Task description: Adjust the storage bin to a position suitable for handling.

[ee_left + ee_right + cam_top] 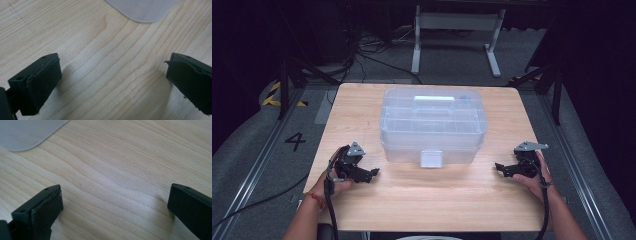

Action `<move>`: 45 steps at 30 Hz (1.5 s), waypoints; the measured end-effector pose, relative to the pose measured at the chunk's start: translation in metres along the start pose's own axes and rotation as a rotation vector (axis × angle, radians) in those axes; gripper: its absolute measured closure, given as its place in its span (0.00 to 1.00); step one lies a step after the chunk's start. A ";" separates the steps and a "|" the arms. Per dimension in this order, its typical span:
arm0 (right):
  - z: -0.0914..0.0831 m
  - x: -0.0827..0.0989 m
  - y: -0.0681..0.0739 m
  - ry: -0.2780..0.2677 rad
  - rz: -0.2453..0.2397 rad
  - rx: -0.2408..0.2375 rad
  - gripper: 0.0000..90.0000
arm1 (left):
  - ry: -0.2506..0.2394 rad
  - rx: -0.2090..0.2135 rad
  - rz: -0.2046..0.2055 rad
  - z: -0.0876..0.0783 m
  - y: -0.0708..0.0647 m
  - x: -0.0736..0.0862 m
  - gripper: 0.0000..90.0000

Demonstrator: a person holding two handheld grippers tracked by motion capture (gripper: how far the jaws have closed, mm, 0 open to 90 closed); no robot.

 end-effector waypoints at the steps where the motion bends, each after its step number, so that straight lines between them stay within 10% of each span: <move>1: 0.000 0.000 0.000 0.000 0.001 0.003 0.00 | -0.001 -0.002 0.001 0.000 0.000 0.000 0.01; 18: -0.016 -0.007 -0.001 -0.074 0.011 -0.015 0.25 | -0.001 -0.002 0.002 0.000 0.000 0.000 0.01; 27: -0.058 -0.044 0.020 -0.212 -0.056 -0.002 0.28 | -0.001 -0.004 -0.006 0.000 0.000 0.000 0.01; 45: -0.099 -0.091 0.033 -0.311 -0.130 -0.015 0.27 | -0.002 -0.007 -0.010 0.000 0.000 0.000 0.01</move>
Point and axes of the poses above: each handheld gripper's, and its own axes: z roughly forward along the jaws, x roughly out of its underside, y roughly to its left, the point moved 6 cm from there along z, roughly forward along the jaws, and after that the axes turned 4 degrees about y, right-handed, at the moved point
